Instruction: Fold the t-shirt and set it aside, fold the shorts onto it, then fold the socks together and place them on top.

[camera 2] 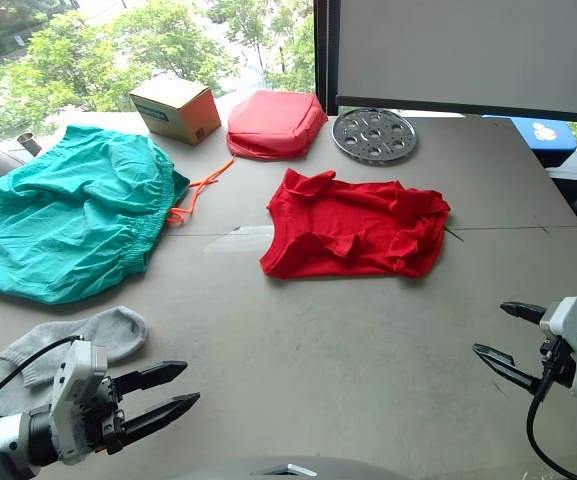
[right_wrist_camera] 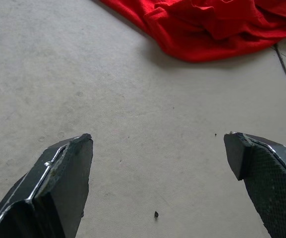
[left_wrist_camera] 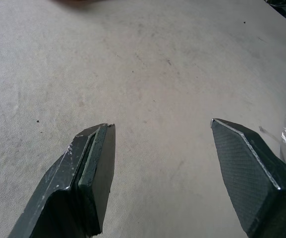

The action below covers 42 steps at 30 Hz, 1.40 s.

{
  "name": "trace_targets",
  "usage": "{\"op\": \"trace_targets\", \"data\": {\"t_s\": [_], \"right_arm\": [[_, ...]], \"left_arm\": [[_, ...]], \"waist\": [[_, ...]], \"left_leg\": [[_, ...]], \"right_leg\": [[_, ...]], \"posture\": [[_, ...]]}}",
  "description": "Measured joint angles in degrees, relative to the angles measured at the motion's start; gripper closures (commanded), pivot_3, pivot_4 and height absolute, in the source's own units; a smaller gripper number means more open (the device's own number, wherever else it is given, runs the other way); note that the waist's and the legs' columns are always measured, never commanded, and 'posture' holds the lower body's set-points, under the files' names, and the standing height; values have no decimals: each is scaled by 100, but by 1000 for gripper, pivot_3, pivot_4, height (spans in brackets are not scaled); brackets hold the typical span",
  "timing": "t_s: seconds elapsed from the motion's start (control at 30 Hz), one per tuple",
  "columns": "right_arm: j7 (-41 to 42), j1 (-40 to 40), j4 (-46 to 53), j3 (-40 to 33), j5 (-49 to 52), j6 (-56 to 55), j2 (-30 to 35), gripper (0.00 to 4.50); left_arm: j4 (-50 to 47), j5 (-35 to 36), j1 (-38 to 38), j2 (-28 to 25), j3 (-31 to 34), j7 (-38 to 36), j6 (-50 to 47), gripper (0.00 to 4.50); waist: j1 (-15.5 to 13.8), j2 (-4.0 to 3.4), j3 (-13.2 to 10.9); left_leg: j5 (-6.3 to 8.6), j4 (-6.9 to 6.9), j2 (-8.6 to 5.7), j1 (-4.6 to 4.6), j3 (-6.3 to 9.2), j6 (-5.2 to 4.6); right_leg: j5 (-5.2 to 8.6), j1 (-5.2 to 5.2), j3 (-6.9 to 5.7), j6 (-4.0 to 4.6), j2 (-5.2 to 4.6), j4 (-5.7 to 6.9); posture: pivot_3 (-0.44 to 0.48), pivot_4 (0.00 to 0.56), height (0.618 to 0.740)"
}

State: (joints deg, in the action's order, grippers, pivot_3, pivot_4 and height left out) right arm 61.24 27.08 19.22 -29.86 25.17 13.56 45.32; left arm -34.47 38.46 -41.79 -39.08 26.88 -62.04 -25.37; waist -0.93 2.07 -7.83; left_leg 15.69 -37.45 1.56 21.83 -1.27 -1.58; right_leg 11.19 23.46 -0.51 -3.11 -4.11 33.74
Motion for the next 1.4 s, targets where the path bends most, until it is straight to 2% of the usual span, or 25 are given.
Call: {"op": "trace_targets", "data": {"t_s": [0.07,0.17,0.23,0.27,0.33,0.47,0.63,0.8,0.97,1.13,1.17,1.2,1.4], "right_arm": [[-33,4,23,-6,36,53,-4,0],[-166,-180,268,4,221,186,-72,0],[-335,-375,514,111,346,328,-172,0],[-356,-385,549,136,358,353,-172,0],[-469,-394,725,195,451,415,-253,0],[-557,-580,882,333,471,458,-268,0],[-801,-1058,1114,985,181,373,-283,0],[-1164,-1823,1180,1765,-250,433,-283,0],[-1401,-2162,1248,2060,-382,580,-309,0],[-1635,-2043,1259,2122,-622,560,-413,0],[-1707,-2006,1303,2157,-642,578,-476,0],[-1758,-1951,1383,2188,-652,583,-532,0],[-1813,-1661,1646,2211,-675,633,-523,0]], "left_arm": [[-67,76,142,-4,-25,179,-132,1189],[-624,379,1149,-11,-330,962,-548,1189],[-645,360,1936,-12,-642,1375,-695,1189],[-642,344,2017,-13,-671,1426,-699,1189],[-520,-95,2550,-31,-1092,1735,-648,1189],[-262,-915,3509,-270,-1794,1956,-519,1189],[621,-1494,4989,-554,-2785,1220,-42,1189],[2035,-2085,6356,-6,-3854,646,533,1189],[3406,-2764,7174,548,-4506,337,1327,1189],[4711,-3320,7808,1124,-4786,327,2053,1189],[4971,-3416,7937,1229,-4793,330,2195,1689],[5181,-3508,8046,1311,-4800,334,2348,1940],[5887,-3743,8340,1669,-4828,325,2808,1940]], "waist": [[-3,0,0],[-63,-7,5],[-71,-5,10],[-68,-2,10],[-62,16,21],[-74,7,15],[-75,11,21],[-94,12,17],[-144,16,17],[-133,15,17],[-131,15,17],[-131,15,17],[-130,15,17]], "left_leg": [[0,0,0,-1,1,0],[-1,-4,-4,-4,3,-1],[-2,-8,-8,-7,3,-2],[-2,-8,-10,-4,3,-3],[-1,-4,-25,-7,6,-4],[-2,-6,-26,-12,2,-4],[-2,-8,-30,-14,1,-5],[-3,-9,-33,-9,-6,-5],[-3,-27,-35,2,-1,-7],[3,-48,-33,8,2,-16],[3,-51,-33,8,3,-17],[4,-54,-33,9,3,-18],[8,-66,-31,13,5,-24]], "right_leg": [[0,-2,0,0,0,0],[-1,-11,1,0,-1,1],[-1,-13,1,0,4,7],[-2,-13,1,1,6,6],[-12,-19,2,19,9,8],[-12,-28,-1,18,12,8],[-8,-32,1,12,11,6],[-17,-32,-3,25,15,8],[-17,-35,-11,25,15,9],[-18,-40,-15,24,16,13],[-18,-40,-15,24,16,13],[-18,-40,-15,24,16,14],[-18,-44,-17,23,16,17]], "posture": [[0,150,739],[0,150,739],[0,150,739],[0,150,739],[0,150,739],[0,150,739],[0,150,739],[0,150,739],[0,150,739],[0,150,739],[0,150,739],[0,150,739],[0,150,739]]}}
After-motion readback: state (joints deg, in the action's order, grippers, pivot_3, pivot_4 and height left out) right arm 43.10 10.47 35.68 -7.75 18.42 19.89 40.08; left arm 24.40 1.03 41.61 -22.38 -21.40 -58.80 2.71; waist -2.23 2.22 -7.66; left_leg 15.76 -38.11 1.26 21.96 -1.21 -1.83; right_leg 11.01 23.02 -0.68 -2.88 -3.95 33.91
